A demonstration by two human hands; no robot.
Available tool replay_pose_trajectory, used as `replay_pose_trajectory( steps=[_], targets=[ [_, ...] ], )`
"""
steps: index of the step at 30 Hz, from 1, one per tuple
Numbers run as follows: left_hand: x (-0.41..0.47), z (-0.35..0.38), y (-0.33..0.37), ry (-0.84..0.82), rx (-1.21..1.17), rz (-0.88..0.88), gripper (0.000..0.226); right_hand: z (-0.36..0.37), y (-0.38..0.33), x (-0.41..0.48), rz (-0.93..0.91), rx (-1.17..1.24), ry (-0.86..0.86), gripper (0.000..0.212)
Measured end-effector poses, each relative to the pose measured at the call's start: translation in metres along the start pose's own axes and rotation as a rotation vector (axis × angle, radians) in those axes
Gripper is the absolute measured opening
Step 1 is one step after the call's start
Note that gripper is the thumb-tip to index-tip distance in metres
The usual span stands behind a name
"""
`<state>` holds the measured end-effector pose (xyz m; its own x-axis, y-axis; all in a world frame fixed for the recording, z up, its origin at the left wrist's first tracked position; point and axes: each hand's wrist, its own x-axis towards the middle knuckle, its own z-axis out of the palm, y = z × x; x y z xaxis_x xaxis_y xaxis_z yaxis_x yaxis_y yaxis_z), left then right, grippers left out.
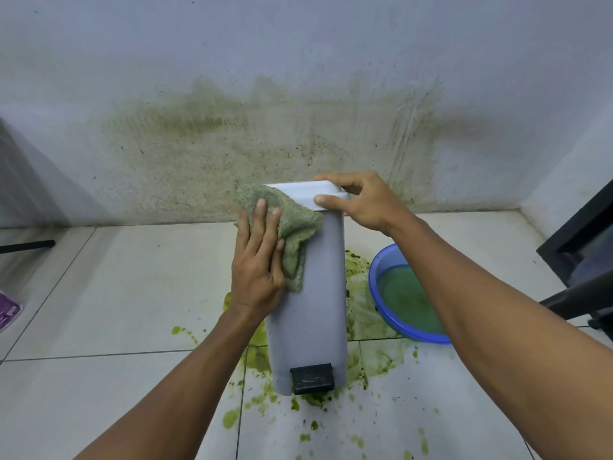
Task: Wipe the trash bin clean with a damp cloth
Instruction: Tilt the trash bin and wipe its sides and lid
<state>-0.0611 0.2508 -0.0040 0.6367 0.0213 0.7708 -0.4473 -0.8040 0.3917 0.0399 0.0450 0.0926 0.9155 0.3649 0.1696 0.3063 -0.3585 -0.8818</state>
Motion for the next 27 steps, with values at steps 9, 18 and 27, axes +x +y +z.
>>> replay_pose_trajectory(
  steps=[9, 18, 27],
  targets=[
    [-0.007, 0.024, 0.007, -0.239, 0.314, -0.003, 0.069, 0.013, 0.006, 0.013, -0.036, 0.036, 0.095, 0.038],
    [-0.044, 0.001, -0.015, -0.321, 0.474, 0.188, 0.073, 0.018, 0.007, 0.013, -0.023, 0.062, 0.118, 0.039],
    [-0.021, 0.030, 0.014, -0.469, 0.395, 0.469, 0.070, 0.015, 0.008, 0.014, -0.001, 0.067, 0.153, 0.035]
  ],
)
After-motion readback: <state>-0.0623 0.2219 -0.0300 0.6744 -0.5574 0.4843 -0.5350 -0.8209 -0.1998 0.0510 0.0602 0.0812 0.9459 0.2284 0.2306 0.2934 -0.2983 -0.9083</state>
